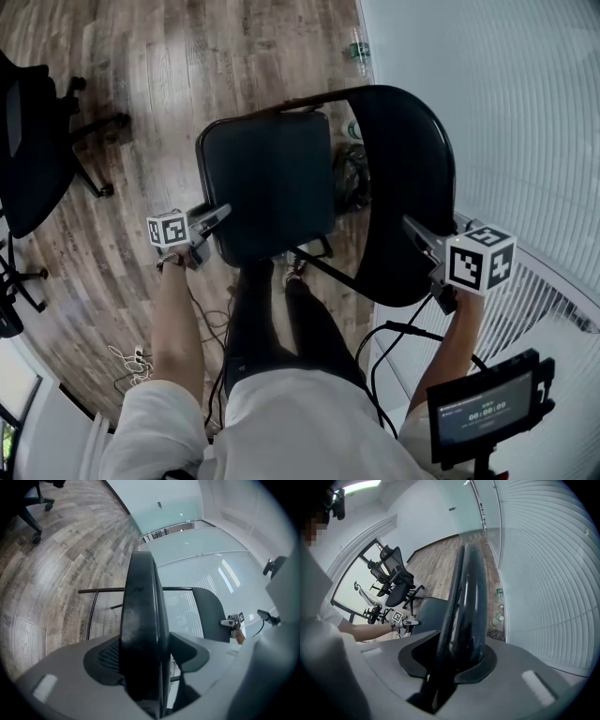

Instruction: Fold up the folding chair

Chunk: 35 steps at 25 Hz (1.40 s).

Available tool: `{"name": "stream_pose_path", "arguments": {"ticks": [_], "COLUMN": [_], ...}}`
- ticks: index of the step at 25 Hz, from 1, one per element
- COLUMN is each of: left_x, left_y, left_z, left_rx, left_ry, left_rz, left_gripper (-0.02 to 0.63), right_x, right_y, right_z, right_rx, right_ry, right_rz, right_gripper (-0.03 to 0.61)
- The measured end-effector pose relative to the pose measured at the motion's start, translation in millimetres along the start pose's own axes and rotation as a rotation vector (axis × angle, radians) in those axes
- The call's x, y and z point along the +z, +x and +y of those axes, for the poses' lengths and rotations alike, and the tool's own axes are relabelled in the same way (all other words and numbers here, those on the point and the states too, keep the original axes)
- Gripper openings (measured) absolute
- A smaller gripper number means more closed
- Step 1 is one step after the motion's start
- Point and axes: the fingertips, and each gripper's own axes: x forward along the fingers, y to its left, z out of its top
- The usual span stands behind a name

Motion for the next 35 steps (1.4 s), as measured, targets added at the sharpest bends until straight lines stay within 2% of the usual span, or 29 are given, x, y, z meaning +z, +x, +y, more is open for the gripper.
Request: {"name": "stream_pose_path", "arguments": {"ticks": [10,20,28,35], "left_x": [3,2,0,-3], "left_y": [17,37,56,70], "left_z": [-34,-67,-91,-131], "left_rx": [0.004,-0.03,-0.088,-0.146], "left_ry": [0.01,0.016,0.021,0.022], "left_rz": [0.007,0.008,0.023,0.021], "left_gripper": [0.284,0.283,0.282,0.283], "right_x": [2,5,5,6], "right_y": [1,4,6,-9], "right_z": [-9,-13,-18,-16], "right_rx": [-0.031,-0.054,-0.076,-0.106], "right_ry": [0.013,0.007,0.013,0.006], "right_rz": [-0.004,-0.003,0.0,-0.008], "right_gripper": [0.08,0.078,0.077,0.077]}}
